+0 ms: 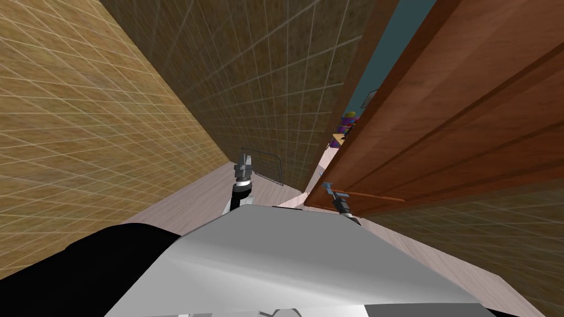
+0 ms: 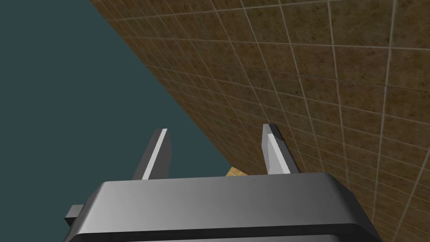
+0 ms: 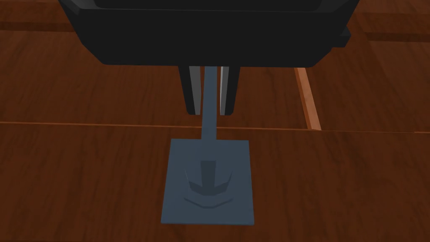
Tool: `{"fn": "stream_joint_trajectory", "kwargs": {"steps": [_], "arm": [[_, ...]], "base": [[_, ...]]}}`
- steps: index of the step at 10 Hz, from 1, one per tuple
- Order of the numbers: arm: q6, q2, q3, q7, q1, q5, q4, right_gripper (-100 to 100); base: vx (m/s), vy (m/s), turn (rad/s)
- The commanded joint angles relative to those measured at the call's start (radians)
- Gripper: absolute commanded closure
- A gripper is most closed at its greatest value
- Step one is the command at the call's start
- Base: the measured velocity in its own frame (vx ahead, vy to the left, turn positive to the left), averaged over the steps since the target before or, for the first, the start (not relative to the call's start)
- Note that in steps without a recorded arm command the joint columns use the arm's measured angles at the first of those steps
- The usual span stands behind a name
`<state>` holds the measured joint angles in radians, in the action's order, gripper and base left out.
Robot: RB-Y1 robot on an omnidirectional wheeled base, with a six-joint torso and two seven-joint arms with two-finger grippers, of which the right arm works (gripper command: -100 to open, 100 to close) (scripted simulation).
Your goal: Pull the door open
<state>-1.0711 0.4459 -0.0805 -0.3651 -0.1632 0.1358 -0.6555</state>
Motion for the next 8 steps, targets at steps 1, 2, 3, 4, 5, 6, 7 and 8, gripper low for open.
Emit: {"fn": "stream_joint_trajectory", "kwargs": {"steps": [1,2,3,4,5,6,7,8], "arm": [[-0.036,0.011,-0.011,-0.013,-0.023,-0.004,0.007,100],[-0.046,0.015,-0.014,-0.017,-0.029,-0.005,0.009,100],[-0.065,0.022,-0.019,-0.025,-0.04,-0.006,0.013,100],[-0.082,0.029,-0.024,-0.031,-0.049,-0.007,0.016,100],[-0.1,0.036,-0.029,-0.038,-0.06,-0.009,0.02,100],[-0.089,0.033,-0.026,-0.034,-0.049,-0.008,0.025,100],[-0.107,0.036,-0.031,-0.04,-0.057,-0.01,0.034,100],[-0.117,0.038,-0.033,-0.042,-0.06,-0.011,0.038,100]], "base": [[-0.214,-0.096,0.18],[-0.174,-0.049,0.122],[-0.151,-0.038,0.124],[-0.174,-0.042,0.149],[-0.214,-0.047,0.155],[-0.098,-0.023,0.029],[-0.144,-0.041,0.179],[-0.22,-0.081,0.218]]}}
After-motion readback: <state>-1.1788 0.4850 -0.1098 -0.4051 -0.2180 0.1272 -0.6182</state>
